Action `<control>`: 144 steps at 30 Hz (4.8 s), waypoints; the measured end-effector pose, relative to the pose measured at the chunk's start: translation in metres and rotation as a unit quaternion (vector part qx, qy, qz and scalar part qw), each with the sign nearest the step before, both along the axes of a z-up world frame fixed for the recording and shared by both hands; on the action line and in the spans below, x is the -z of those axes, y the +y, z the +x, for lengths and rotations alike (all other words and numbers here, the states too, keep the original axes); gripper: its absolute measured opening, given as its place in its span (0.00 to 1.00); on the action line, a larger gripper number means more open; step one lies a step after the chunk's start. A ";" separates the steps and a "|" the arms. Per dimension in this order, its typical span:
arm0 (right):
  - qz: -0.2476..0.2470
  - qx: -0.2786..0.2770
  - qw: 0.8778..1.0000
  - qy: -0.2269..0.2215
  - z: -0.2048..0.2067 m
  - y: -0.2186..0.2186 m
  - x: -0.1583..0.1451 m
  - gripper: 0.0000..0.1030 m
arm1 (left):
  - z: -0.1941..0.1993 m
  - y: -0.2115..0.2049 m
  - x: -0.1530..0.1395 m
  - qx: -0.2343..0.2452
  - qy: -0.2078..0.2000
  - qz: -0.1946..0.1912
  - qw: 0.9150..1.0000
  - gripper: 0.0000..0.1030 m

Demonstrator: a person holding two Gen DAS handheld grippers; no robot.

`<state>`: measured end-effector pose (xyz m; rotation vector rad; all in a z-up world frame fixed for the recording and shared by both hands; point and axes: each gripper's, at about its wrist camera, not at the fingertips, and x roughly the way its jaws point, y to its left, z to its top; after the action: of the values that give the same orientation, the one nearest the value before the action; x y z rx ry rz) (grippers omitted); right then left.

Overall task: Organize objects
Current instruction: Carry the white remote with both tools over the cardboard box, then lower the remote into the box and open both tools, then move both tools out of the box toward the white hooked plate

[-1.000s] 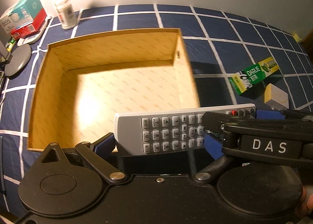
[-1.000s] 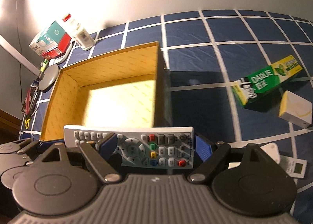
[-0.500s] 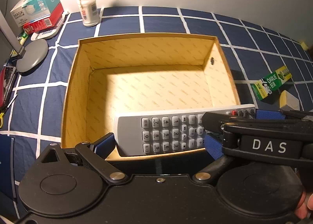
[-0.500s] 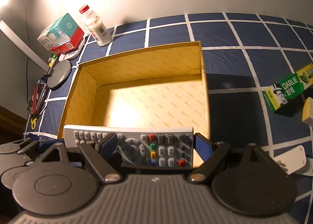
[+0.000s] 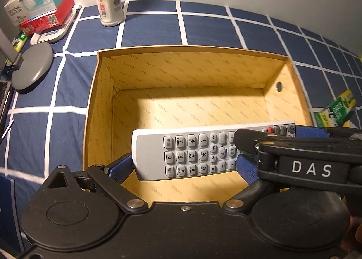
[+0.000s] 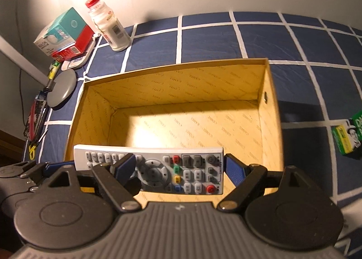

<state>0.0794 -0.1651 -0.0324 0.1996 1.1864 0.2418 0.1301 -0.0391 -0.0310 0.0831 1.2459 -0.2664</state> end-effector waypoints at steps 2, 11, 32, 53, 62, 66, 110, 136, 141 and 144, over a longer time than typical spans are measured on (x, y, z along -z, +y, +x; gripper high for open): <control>0.001 0.001 1.000 0.008 0.012 0.001 0.010 0.82 | 0.012 -0.001 0.010 0.004 0.008 0.003 1.000 0.93; -0.001 0.004 0.999 0.045 0.061 0.004 0.052 0.82 | 0.060 -0.008 0.050 0.009 0.044 0.004 0.999 0.93; -0.010 0.001 0.998 0.069 0.123 0.012 0.099 0.83 | 0.120 -0.007 0.097 -0.010 0.072 -0.005 0.997 0.93; -0.004 0.021 0.997 0.076 0.137 0.014 0.106 0.84 | 0.135 -0.004 0.100 -0.016 0.081 -0.009 0.997 0.96; 0.001 0.016 0.998 0.065 0.129 0.012 0.091 0.84 | 0.124 -0.003 0.079 -0.021 0.073 -0.011 0.997 0.96; 0.007 0.013 0.998 0.057 0.122 0.011 0.079 0.84 | 0.112 -0.003 0.067 -0.025 0.070 -0.016 0.997 0.96; -0.004 0.028 0.999 -0.031 -0.057 -0.060 -0.036 1.00 | -0.069 -0.030 -0.036 -0.006 -0.006 -0.005 1.000 1.00; -0.061 0.015 0.998 0.020 -0.101 -0.198 -0.009 1.00 | -0.140 -0.155 -0.004 -0.006 0.034 -0.019 0.999 1.00; -0.078 0.001 0.996 0.040 -0.095 -0.228 0.003 1.00 | -0.149 -0.178 0.013 -0.029 0.052 -0.033 0.998 1.00; -0.085 -0.009 0.995 0.048 -0.091 -0.242 0.012 1.00 | -0.152 -0.190 0.024 -0.042 0.060 -0.045 0.996 1.00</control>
<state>-0.0118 -0.4073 -0.0441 0.0519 1.2988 0.1470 -0.0217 -0.2291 -0.0548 -0.0633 1.3519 -0.2562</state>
